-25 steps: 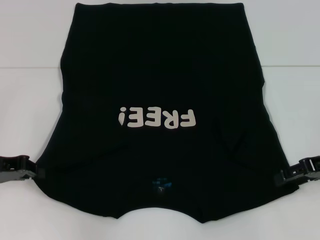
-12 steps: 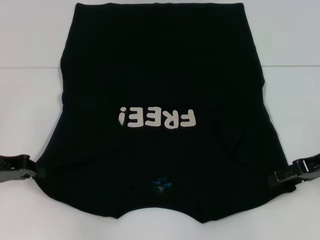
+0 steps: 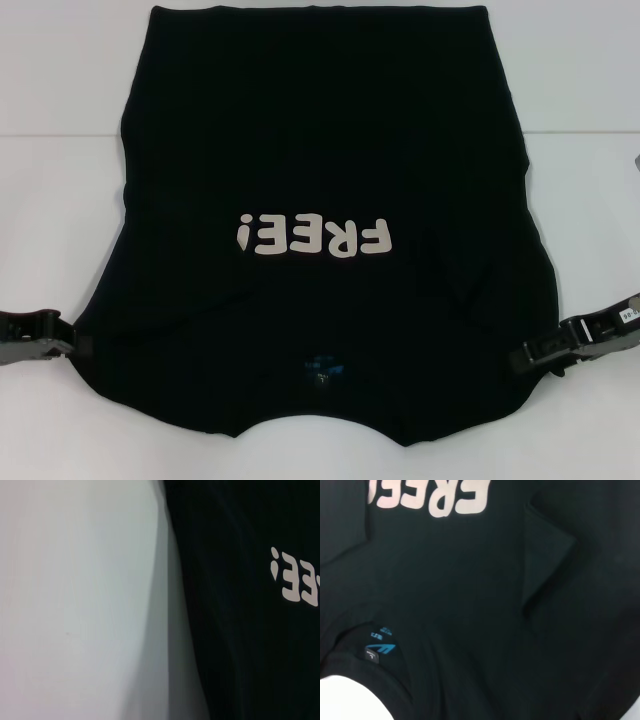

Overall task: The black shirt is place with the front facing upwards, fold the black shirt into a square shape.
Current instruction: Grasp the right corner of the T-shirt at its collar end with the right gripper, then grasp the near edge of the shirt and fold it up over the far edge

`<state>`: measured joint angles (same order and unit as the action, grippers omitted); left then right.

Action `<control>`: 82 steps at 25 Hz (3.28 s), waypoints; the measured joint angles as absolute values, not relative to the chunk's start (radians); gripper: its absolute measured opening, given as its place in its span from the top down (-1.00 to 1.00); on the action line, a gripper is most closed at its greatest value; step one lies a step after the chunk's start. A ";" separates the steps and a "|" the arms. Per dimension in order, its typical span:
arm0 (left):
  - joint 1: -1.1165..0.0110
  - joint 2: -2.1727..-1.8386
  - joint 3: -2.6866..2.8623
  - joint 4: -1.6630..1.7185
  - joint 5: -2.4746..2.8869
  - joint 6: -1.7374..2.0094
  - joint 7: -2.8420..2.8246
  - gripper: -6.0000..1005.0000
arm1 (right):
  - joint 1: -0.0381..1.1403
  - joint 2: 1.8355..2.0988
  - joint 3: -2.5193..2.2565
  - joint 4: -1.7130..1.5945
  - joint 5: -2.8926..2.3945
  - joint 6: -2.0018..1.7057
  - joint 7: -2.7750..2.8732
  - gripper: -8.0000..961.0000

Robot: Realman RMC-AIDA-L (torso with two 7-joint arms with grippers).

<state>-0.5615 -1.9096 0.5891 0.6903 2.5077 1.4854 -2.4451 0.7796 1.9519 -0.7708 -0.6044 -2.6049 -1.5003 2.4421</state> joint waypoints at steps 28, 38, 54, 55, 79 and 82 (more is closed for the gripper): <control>-0.569 -1.903 0.583 0.686 2.491 1.544 -2.410 0.93 | 0.813 1.956 -0.814 -0.626 -2.611 -1.517 2.434 0.81; -0.603 -1.834 0.618 0.576 2.579 1.949 -2.236 0.93 | 0.798 1.923 -0.880 -0.699 -2.711 -1.859 2.247 0.82; -0.667 -1.826 0.303 0.575 2.593 1.857 -2.291 0.93 | 0.773 1.917 -0.477 -0.686 -2.621 -1.734 2.278 0.78; -0.677 -1.823 0.252 0.574 2.589 1.801 -2.318 0.93 | 0.766 1.911 -0.451 -0.681 -2.583 -1.691 2.280 0.78; -0.652 -2.010 0.131 0.462 2.121 1.063 -1.988 0.93 | 0.756 2.061 -0.417 -0.489 -2.106 -0.933 1.780 0.72; -0.667 -2.030 0.133 0.461 2.118 1.015 -1.954 0.93 | 0.772 2.069 -0.428 -0.463 -2.106 -0.878 1.768 0.71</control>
